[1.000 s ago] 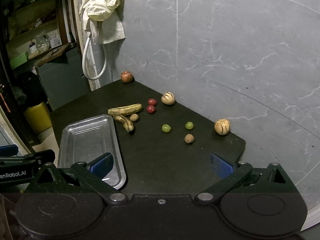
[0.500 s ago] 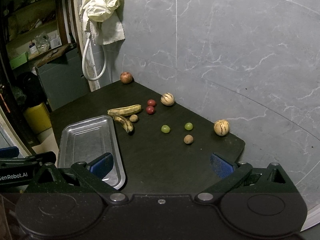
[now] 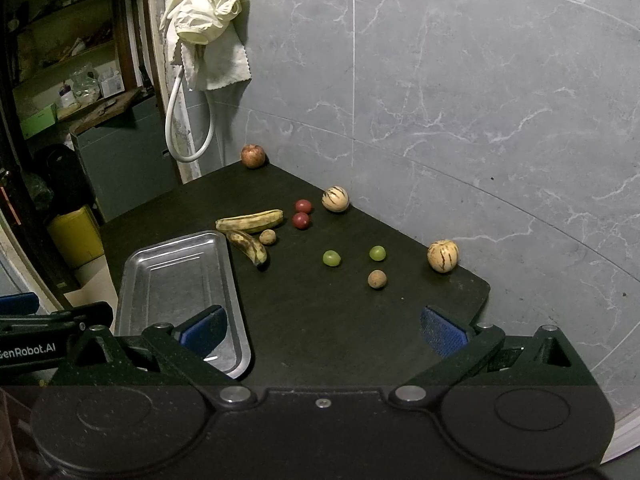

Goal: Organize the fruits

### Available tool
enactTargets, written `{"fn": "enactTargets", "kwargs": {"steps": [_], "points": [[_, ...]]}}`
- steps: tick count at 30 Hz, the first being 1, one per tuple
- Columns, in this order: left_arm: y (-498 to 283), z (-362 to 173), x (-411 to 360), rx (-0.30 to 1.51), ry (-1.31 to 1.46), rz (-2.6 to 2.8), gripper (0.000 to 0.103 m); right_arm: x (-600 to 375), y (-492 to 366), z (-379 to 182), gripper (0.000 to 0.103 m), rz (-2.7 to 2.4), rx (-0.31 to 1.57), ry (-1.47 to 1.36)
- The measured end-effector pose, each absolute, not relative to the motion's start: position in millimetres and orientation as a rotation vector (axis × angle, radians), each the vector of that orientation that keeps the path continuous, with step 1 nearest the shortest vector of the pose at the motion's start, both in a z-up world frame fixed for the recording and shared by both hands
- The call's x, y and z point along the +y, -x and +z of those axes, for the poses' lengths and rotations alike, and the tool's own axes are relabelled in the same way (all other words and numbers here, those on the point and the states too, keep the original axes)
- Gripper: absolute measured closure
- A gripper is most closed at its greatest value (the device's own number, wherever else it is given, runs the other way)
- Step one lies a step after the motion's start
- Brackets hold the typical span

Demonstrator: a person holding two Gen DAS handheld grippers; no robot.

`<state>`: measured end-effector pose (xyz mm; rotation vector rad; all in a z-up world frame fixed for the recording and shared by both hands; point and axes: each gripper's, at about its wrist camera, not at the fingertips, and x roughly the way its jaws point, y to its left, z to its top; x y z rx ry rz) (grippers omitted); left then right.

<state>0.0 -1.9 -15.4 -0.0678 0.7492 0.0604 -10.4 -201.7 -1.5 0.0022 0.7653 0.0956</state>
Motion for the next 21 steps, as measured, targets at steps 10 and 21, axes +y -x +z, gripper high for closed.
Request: {"fn": "enactTargets", "kwargs": {"steps": [10, 21], "points": [[1.1, -18.7, -2.6, 0.754, 0.075, 0.064, 0.000, -202.1, 12.4, -1.9, 0.000, 0.095, 0.764, -0.003], [7.7, -21.1, -7.0, 0.751, 0.080, 0.076, 0.000, -206.1, 15.7, -1.0, 0.000, 0.107, 0.763, 0.000]]}}
